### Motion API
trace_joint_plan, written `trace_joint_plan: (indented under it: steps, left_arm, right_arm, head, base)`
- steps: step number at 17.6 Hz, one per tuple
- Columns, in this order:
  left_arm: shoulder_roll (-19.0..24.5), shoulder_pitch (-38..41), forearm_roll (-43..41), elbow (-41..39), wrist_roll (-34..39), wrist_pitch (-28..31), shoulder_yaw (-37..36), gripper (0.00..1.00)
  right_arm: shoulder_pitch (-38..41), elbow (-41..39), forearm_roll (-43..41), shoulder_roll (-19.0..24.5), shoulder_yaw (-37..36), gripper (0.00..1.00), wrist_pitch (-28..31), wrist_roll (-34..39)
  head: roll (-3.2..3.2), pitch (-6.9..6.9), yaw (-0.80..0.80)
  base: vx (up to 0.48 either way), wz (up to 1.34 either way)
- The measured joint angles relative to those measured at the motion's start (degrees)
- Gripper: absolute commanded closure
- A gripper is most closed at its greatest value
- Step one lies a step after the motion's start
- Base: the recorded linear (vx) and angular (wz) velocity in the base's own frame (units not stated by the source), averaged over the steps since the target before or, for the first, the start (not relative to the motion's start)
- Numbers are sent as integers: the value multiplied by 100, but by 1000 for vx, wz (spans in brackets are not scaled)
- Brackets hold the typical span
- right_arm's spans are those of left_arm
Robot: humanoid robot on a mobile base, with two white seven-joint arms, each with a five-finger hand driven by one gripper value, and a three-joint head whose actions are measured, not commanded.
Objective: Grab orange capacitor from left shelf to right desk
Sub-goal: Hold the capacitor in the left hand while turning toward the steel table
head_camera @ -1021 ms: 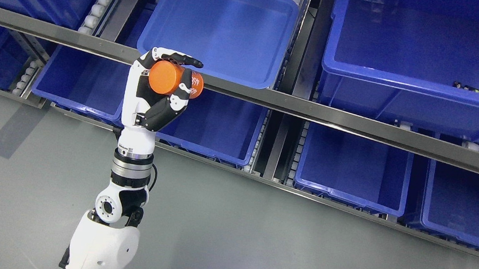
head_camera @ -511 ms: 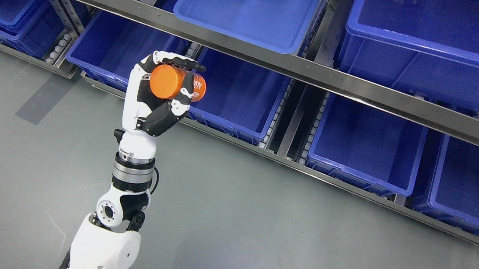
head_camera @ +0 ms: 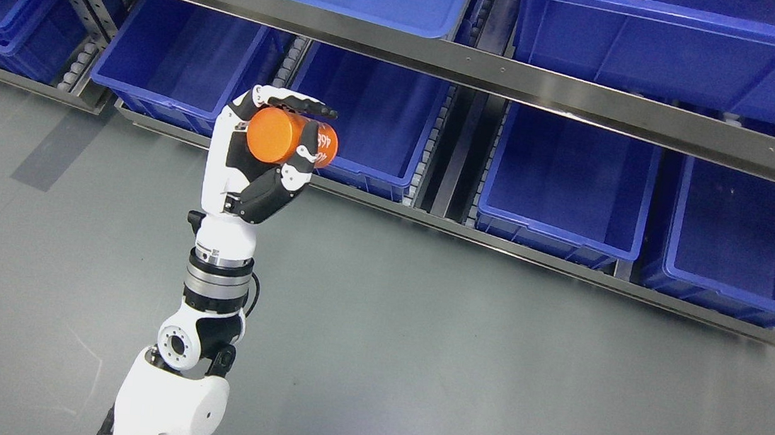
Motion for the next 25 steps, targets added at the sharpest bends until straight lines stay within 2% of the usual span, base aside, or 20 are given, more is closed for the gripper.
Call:
trace_joint_plan:
  steps: [13, 25]
  left_arm:
    - [-10, -64, 26, 128, 0, 78, -204, 97]
    - [-15, -234, 31, 198, 0, 364, -356, 97]
  right_arm:
    - [-1, 0, 0, -1, 0, 0, 5, 0]
    - [-5, 0, 0, -1, 0, 0, -1, 0]
  head:
    - [0, 0, 0]
    - [0, 0, 0]
  base:
    - [13, -586]
    - [132, -686]
